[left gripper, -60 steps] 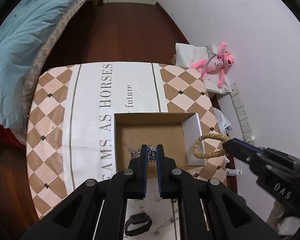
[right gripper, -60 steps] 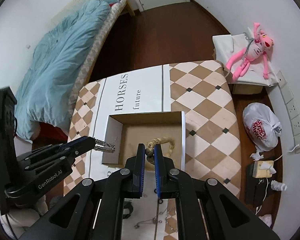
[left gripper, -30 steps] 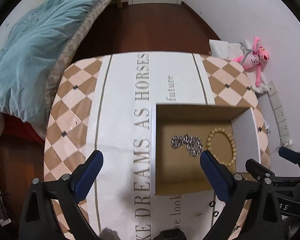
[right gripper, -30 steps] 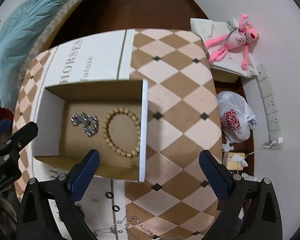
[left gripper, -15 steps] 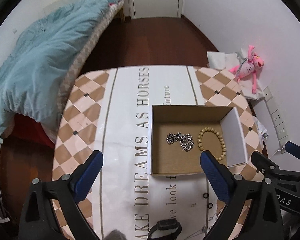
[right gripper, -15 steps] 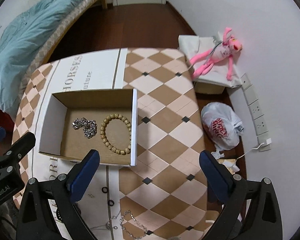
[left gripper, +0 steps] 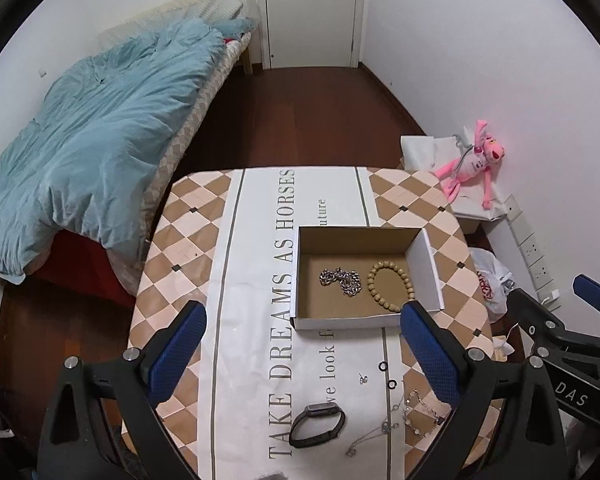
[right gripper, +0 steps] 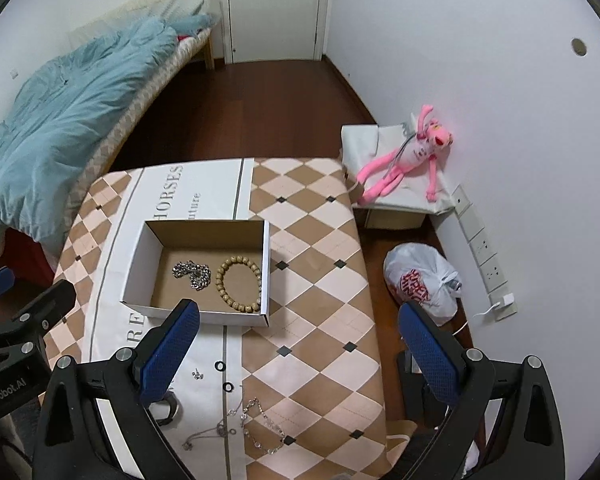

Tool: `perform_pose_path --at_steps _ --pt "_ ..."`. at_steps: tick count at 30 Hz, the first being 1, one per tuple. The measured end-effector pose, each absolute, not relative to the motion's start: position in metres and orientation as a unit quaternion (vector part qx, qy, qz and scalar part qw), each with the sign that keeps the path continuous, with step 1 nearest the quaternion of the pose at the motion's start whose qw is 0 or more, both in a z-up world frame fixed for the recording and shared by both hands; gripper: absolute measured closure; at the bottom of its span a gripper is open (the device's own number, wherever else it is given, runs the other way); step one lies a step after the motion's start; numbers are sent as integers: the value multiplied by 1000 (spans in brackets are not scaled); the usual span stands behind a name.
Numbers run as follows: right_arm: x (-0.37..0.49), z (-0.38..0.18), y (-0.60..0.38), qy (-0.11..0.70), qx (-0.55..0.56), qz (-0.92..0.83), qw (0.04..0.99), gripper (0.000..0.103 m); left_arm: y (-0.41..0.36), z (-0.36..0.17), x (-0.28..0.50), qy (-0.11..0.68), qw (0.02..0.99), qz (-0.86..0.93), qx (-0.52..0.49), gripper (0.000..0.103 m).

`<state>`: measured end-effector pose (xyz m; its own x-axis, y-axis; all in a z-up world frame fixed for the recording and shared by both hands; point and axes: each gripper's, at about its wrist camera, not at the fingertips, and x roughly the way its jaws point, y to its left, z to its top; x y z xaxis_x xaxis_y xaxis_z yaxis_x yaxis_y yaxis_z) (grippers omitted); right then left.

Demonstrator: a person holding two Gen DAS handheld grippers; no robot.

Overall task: Organize jewelry
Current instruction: 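Lift both open tools out of the box, then grasp the black smartwatch with the left tool and lift it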

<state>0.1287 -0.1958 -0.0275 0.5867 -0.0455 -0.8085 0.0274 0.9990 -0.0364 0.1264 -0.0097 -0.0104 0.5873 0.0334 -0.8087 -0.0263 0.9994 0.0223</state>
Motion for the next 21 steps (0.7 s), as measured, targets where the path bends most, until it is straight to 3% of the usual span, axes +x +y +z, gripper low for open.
perform_pose_path --at_steps 8,21 --pt "105 -23 -203 458 23 -12 889 2 -5 -6 105 446 894 26 0 4" --pt "65 -176 -222 597 79 -25 798 3 19 -136 75 561 826 59 20 5"
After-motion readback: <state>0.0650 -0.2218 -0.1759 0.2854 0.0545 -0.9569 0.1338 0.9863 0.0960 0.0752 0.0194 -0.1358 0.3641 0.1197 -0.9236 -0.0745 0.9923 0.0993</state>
